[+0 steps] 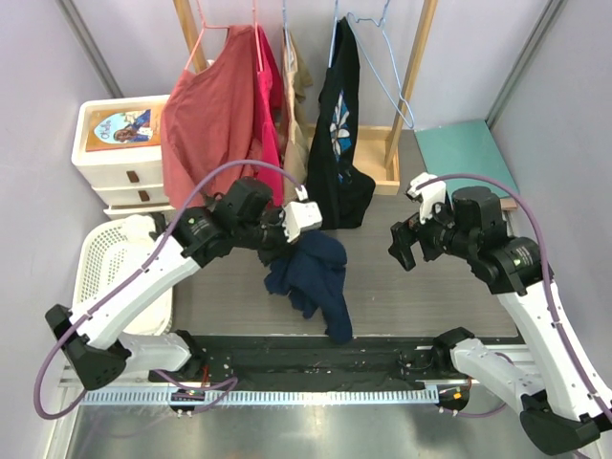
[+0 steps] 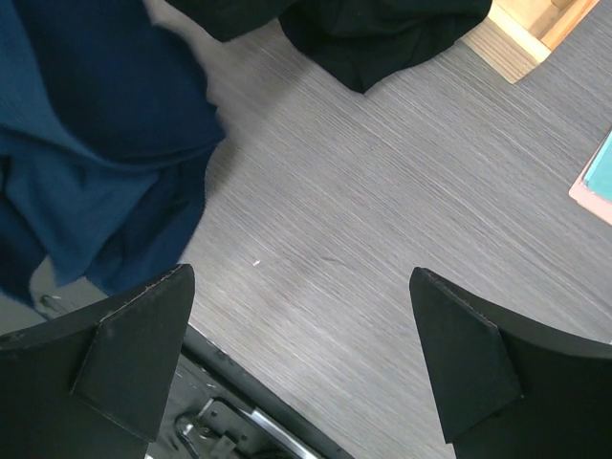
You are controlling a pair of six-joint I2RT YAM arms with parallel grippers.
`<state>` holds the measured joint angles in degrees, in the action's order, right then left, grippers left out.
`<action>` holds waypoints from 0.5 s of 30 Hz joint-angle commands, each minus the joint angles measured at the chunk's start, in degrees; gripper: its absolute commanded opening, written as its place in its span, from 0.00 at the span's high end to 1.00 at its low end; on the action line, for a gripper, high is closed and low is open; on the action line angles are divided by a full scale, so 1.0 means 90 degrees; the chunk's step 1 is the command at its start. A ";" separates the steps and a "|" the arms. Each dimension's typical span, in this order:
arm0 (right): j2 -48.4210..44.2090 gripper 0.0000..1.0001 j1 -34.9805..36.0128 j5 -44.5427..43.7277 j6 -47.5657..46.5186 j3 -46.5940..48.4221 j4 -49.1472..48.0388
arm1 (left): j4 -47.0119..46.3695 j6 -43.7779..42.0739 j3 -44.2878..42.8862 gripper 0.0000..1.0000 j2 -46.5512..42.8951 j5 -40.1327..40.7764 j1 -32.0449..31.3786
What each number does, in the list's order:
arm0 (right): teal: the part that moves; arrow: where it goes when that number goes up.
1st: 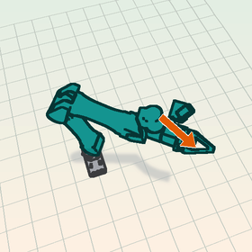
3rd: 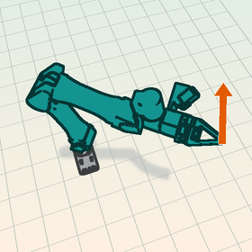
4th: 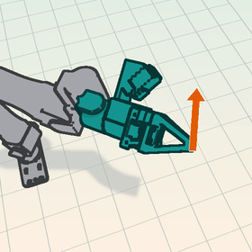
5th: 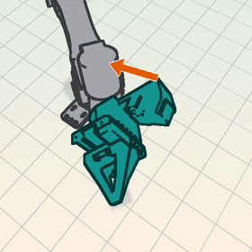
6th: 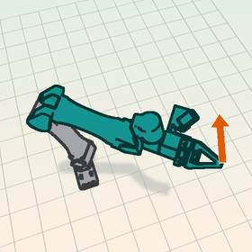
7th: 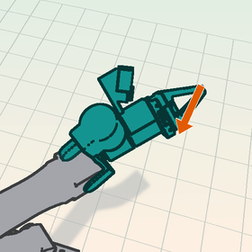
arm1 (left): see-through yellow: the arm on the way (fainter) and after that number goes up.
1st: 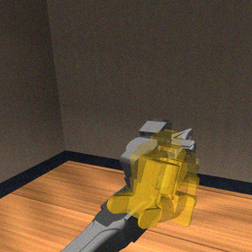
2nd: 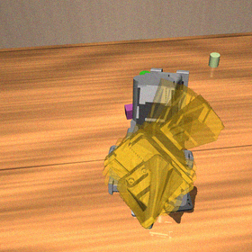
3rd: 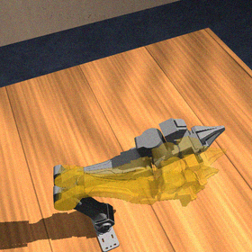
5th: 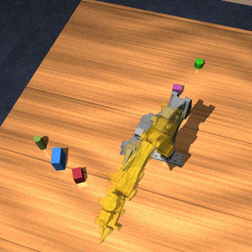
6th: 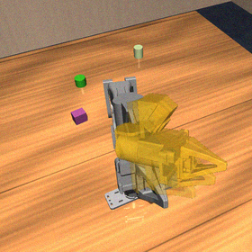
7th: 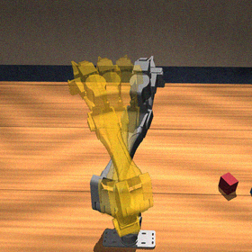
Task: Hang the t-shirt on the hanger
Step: Place the T-shirt at the center of the board.
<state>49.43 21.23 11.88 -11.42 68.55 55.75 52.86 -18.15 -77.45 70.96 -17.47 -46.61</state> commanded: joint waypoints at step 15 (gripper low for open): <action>0.2095 0.07 -0.0006 0.1033 -0.1426 -0.0605 -0.1056 | -0.1253 -0.2152 0.3322 0.05 -0.1752 -0.0549 0.1224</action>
<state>65.28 21.23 17.76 -22.20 64.88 53.01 45.78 -32.29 -47.79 56.01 -19.27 -35.51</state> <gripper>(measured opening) 0.953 0.979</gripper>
